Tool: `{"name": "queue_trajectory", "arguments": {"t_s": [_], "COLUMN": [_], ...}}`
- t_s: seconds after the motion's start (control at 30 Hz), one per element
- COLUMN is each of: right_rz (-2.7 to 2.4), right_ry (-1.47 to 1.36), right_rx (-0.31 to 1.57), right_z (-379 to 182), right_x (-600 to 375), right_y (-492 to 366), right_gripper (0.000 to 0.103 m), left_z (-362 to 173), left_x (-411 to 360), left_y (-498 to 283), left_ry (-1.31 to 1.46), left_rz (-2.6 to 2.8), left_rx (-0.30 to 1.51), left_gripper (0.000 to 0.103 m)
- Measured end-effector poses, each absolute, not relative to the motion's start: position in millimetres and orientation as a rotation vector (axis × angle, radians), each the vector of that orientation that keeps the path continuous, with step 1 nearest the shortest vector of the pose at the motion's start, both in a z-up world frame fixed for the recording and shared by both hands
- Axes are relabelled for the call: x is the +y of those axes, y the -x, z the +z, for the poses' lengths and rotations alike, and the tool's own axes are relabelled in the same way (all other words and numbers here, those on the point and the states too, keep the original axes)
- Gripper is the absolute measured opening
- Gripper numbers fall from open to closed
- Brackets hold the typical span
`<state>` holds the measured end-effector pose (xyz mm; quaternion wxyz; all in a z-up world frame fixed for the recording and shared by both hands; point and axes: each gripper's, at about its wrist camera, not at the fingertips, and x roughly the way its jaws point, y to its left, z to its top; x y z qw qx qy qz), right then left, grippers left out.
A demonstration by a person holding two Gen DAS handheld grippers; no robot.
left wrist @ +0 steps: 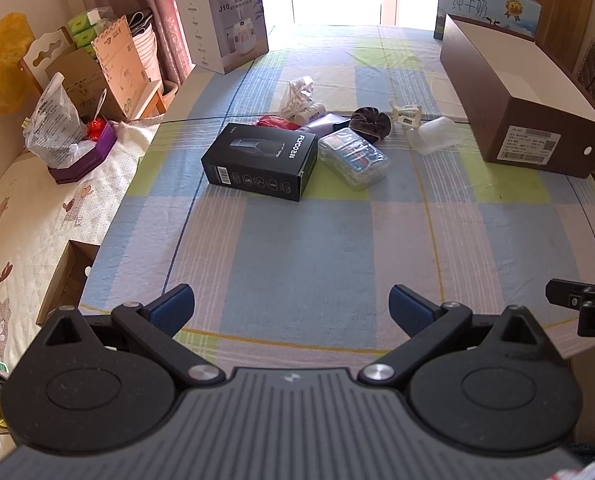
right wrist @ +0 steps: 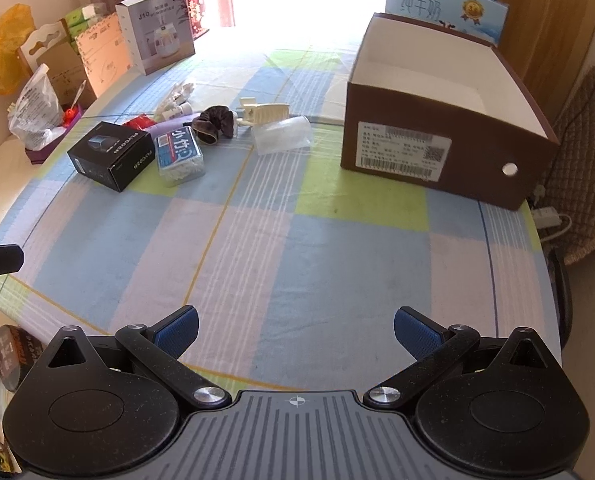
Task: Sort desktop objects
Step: 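Move both tools toward the pile of items on the bed cover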
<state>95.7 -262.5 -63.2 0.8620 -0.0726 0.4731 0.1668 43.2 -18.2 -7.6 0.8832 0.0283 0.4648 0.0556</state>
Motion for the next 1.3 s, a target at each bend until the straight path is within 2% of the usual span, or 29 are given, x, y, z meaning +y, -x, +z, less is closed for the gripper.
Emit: {"name": "queue_trajectory", "arguments": {"t_s": [0.83,1.3], "right_rz": [0.576,0.66], "right_ry": [0.211,0.191], "right_rx": [0.933,0.914], "right_z": [-75,-92], "right_x": [-260,-253], "right_y": [-184,-208], "right_gripper": [0.101,0.101], "left_z": [-17,-29], "left_x": [-40,-33], "left_y": [-110,-117], "left_ry": [0.015,0.098], "left_rz": [0.25,0.359], "left_rx": [0.983,1.013], "left_gripper": [0.102,0.102]}}
